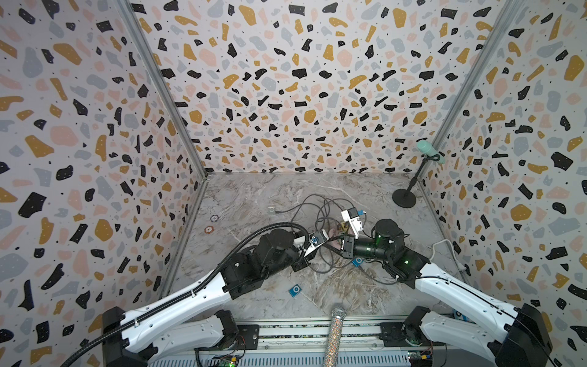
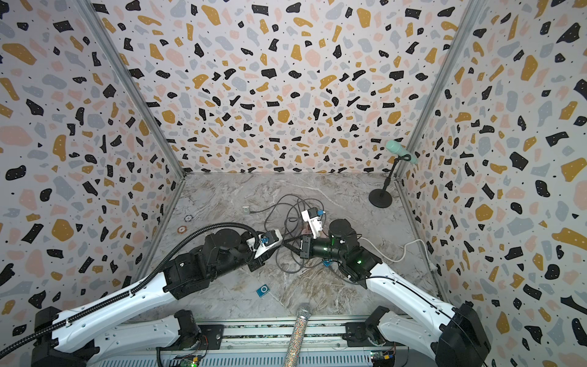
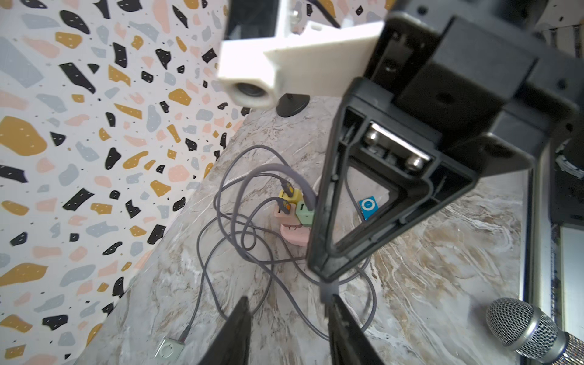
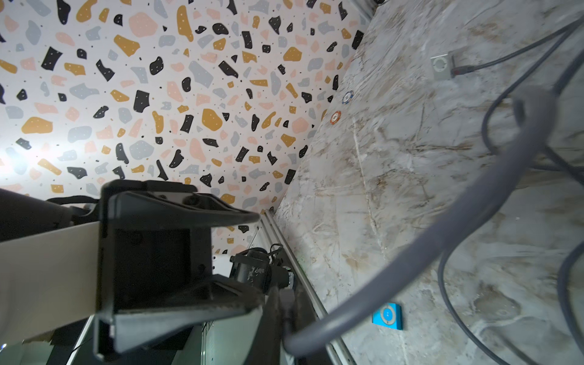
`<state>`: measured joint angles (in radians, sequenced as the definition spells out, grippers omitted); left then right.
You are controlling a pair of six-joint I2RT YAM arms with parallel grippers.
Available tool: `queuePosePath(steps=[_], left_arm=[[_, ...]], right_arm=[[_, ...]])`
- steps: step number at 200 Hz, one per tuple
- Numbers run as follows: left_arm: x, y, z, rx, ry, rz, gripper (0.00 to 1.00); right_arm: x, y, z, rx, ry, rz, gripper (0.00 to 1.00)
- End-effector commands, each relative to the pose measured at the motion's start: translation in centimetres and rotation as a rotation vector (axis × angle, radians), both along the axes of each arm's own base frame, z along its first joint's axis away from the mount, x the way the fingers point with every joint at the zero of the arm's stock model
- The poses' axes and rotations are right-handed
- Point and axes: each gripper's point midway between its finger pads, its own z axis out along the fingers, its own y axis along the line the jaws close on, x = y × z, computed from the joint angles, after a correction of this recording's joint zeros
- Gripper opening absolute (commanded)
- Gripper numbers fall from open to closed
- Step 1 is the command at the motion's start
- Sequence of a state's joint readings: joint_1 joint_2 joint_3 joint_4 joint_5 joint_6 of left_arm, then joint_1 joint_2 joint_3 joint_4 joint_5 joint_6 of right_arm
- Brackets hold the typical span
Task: Charge mp3
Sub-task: Pick up the charging cable from the center of the board, then pick up the MP3 player from the center of the board.
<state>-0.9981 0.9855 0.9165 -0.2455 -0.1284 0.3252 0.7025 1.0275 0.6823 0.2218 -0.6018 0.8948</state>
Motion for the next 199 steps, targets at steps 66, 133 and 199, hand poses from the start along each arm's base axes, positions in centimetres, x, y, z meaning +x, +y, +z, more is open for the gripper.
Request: queuePosePath(steps=[66, 133, 199], left_arm=[[0.8, 4.5, -9.8, -0.093, 0.424, 0.465, 0.45], [-2.9, 5.9, -19.0, 0.128, 0.618, 0.529, 0.43], [-5.6, 4.7, -22.2, 0.282, 0.661, 0.449, 0.48]], right_arm=[[6.1, -4.6, -2.6, -0.071, -0.009, -0.191, 0.00], [6.5, -5.8, -4.9, -0.072, 0.041, -0.170, 0.00], [6.4, -6.2, -5.4, -0.067, 0.041, -0.168, 0.00]])
